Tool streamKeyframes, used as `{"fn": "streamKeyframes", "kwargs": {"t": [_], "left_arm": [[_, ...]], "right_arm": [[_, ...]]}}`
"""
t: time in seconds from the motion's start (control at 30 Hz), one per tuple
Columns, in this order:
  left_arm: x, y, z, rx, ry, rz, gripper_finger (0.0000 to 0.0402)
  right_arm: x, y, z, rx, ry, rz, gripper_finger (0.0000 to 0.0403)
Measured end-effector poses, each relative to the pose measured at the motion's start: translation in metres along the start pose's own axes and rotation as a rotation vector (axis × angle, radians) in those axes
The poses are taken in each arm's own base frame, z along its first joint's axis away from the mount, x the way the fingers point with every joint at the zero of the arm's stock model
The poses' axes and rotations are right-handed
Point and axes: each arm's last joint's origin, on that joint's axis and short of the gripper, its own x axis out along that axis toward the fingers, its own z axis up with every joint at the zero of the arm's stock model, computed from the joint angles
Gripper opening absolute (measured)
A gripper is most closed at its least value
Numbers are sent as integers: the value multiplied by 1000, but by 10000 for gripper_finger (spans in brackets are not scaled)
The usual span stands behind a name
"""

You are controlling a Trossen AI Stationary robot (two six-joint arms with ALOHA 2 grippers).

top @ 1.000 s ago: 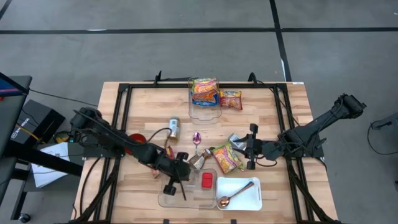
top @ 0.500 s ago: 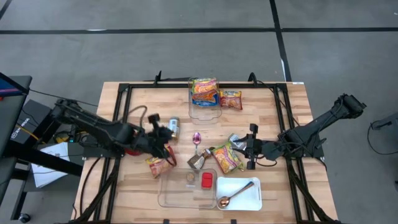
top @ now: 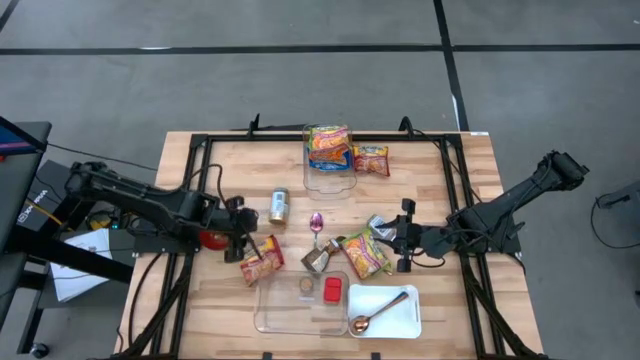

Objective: Pick & Place Food Item
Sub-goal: Put the bottom red noodle pack into the top transparent bin

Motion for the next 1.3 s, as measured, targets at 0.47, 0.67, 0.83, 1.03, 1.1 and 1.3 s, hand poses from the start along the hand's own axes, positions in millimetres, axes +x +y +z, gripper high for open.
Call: {"fn": "streamKeyframes", "kwargs": {"t": [0.47,0.67,0.83,1.03,1.1,1.3], "left_arm": [[32,-12,-17,-101,-15,-246,132],[34,-24,-22,-111,-37,-289,113],[33,-31,-24,-166,-70,-212,107],[38,-44,-29,-173,-29,-221,107],[43,-49,-30,-157,-11,-218,107],[59,-56,-28,-146,13,-206,107]], "right_arm": [[0,0,-1,-10,5,-4,131],[0,0,-1,-17,12,-5,131],[0,0,-1,-17,12,-5,131],[0,0,-2,-12,15,-5,131],[0,0,-2,-14,18,-6,131],[0,0,-2,-14,17,-6,131]]}}
